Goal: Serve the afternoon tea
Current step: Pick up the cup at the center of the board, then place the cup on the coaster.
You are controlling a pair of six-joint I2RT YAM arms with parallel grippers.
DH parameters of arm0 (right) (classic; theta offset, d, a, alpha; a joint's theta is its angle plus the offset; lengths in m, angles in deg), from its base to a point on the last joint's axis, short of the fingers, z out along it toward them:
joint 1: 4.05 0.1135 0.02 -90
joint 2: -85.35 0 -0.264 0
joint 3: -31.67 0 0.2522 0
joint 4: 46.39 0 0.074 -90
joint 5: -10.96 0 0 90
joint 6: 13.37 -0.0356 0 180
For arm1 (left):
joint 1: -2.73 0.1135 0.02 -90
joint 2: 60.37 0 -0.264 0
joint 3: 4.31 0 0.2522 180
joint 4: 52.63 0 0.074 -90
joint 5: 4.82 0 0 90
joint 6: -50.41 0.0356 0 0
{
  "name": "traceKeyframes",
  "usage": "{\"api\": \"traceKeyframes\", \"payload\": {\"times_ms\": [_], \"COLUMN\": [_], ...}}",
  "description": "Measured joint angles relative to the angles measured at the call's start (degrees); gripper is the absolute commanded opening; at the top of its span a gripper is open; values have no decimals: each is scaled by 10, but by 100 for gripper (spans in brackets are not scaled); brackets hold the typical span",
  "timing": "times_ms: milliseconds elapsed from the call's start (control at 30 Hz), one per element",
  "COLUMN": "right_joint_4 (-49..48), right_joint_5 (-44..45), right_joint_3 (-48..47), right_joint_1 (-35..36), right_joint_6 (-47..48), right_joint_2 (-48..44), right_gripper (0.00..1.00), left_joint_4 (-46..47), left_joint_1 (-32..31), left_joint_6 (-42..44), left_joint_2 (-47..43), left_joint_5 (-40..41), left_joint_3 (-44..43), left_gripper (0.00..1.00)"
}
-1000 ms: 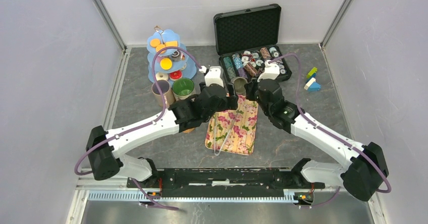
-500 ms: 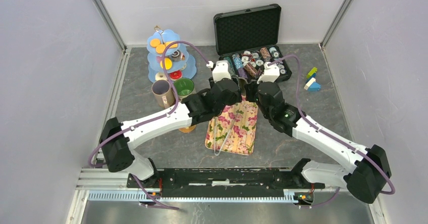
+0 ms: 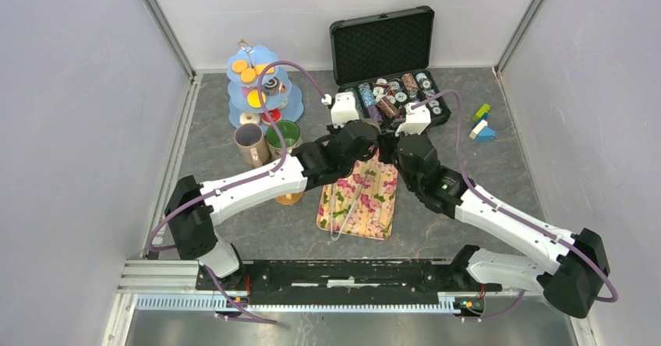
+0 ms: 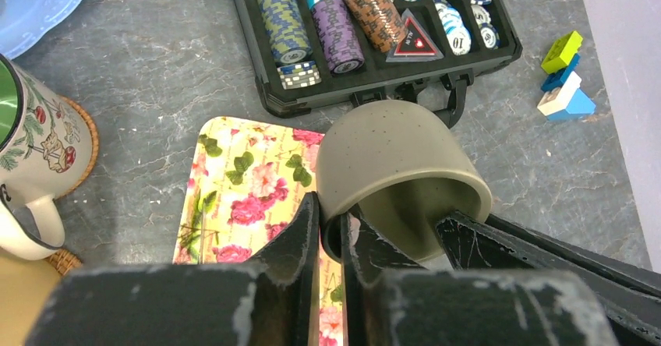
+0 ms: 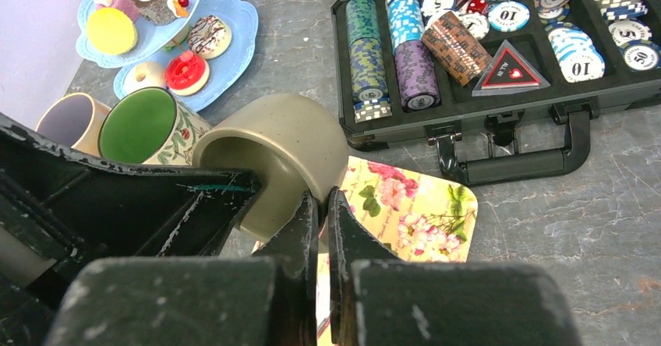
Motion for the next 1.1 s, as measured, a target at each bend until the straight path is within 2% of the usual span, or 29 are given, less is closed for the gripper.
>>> {"api": "traceKeyframes", "payload": {"times_ms": [67,100,233,300,400,567,667,800,900,1100], "right_joint_4": [-1,-1,-3,-9,-15,-15,-18,-43,-50,-47], "right_joint_5": [0,0,-3,-3,-2,-8,-7,2,7,5], "right_joint_3": [5,7,17,17,17,17,19,47,59,66], "right_joint_1": [4,5,9,9,9,9,9,9,9,9], "right_joint_6": [0,1,9,22,55,136,177,206,216,224], "right_joint_2": [-5,-7,-20,-31,-59,-138,-197,-259,-268,-252], "right_gripper": [1,5,54,69,80,80,80,80,80,80], "left_joint_4": [-6,-10,-16,-35,-61,-136,-228,-345,-425,-497], "left_joint_1": [-1,-1,-4,-4,-4,2,31,143,231,385], "left_joint_6": [-2,-4,-9,-8,-6,7,7,0,-1,5], "left_joint_2": [0,0,0,-1,-6,-55,-108,-195,-254,-329], "left_joint_5": [2,3,4,2,-1,-24,-68,-140,-156,-203], "left_joint_3": [0,-1,-1,-1,-1,-4,-29,-47,-43,38], "left_gripper": [3,2,2,2,2,2,2,2,2,2]}}
